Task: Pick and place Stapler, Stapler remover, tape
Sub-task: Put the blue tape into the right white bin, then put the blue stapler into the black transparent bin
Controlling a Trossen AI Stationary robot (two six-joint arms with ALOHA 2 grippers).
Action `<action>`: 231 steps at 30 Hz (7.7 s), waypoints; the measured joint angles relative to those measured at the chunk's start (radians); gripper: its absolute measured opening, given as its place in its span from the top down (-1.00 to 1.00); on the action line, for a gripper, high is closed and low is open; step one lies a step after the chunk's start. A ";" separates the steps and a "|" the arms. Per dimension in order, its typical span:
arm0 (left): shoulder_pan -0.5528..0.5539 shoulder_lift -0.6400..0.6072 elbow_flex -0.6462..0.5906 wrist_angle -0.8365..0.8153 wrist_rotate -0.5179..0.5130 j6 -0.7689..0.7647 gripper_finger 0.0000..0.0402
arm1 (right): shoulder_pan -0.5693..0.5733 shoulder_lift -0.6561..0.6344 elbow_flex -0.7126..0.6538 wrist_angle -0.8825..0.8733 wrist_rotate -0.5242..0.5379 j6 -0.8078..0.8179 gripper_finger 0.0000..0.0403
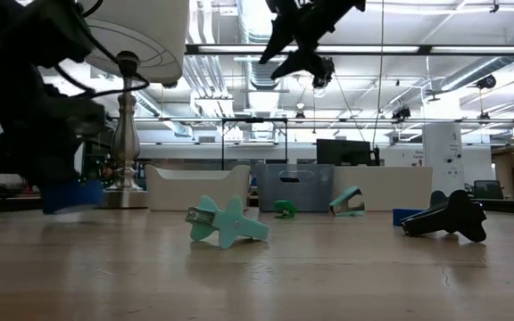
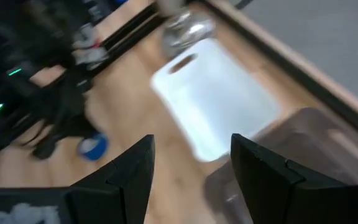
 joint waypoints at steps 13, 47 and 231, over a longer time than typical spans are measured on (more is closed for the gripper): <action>0.030 -0.164 0.259 0.063 -0.363 0.089 0.72 | 0.063 -0.025 0.002 0.319 -0.538 0.081 -0.01; 0.063 -0.168 0.507 0.377 -0.516 0.556 0.76 | 0.220 -0.014 -0.009 0.530 -0.302 0.113 -0.05; 0.065 -0.164 0.444 0.272 -0.377 0.500 0.45 | 0.074 -0.154 -0.245 -0.375 0.095 0.090 -0.07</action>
